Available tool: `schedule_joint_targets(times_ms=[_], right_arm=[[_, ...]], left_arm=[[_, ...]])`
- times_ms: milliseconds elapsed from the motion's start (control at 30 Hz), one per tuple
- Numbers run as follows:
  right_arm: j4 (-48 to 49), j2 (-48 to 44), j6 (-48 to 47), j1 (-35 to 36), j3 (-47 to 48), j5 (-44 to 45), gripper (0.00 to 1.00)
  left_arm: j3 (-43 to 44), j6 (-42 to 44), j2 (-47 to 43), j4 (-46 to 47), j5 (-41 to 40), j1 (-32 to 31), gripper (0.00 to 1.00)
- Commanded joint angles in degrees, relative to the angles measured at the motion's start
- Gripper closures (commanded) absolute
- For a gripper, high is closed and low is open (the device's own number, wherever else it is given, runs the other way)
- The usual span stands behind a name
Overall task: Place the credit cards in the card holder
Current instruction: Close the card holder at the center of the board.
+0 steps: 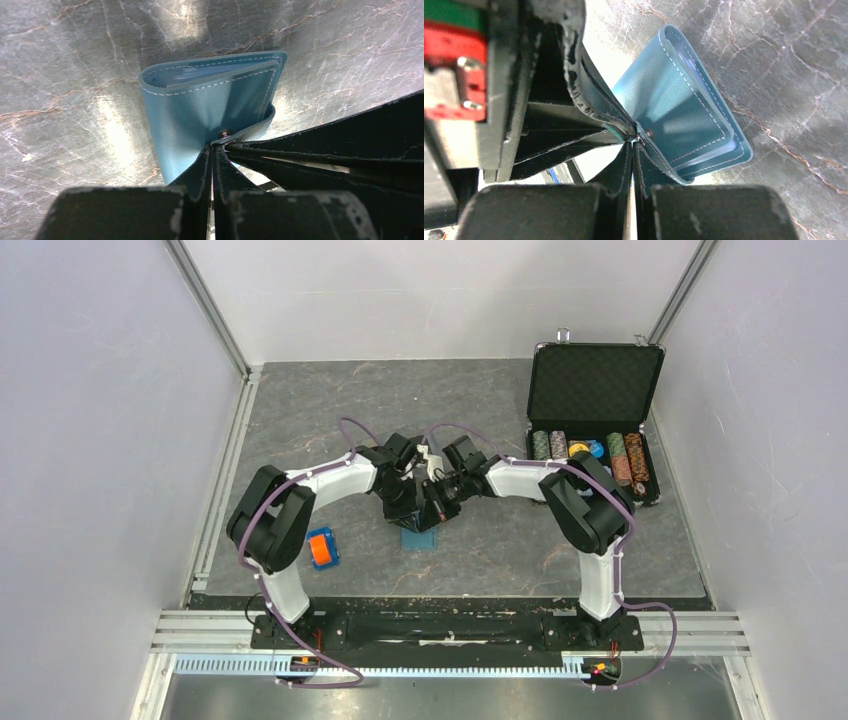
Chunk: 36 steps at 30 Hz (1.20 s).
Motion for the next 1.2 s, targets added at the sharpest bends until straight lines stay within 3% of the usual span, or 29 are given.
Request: schedule_joint_targets(times_ms=[0, 267, 800, 1167], right_arm=[[6.91, -3.96, 1.49, -2.51, -2.3, 5.21, 1.0], [11.98, -4.16, 5.87, -5.22, -0.32, 1.71, 1.0], [3.62, 0.24, -0.39, -2.75, -1.11, 6.84, 1.0], [2.83, -0.22, -0.93, -2.8, -2.23, 7.45, 1.0]], left_arm=[[-1.4, 2.05, 0.23, 2.91, -1.42, 0.11, 0.98], [-2.09, 2.22, -0.5, 3.42, 0.88, 0.05, 0.98], [0.28, 1.54, -2.84, 2.19, -0.58, 0.19, 0.98], [-1.14, 0.4, -5.72, 3.66, -0.1, 1.08, 0.98]])
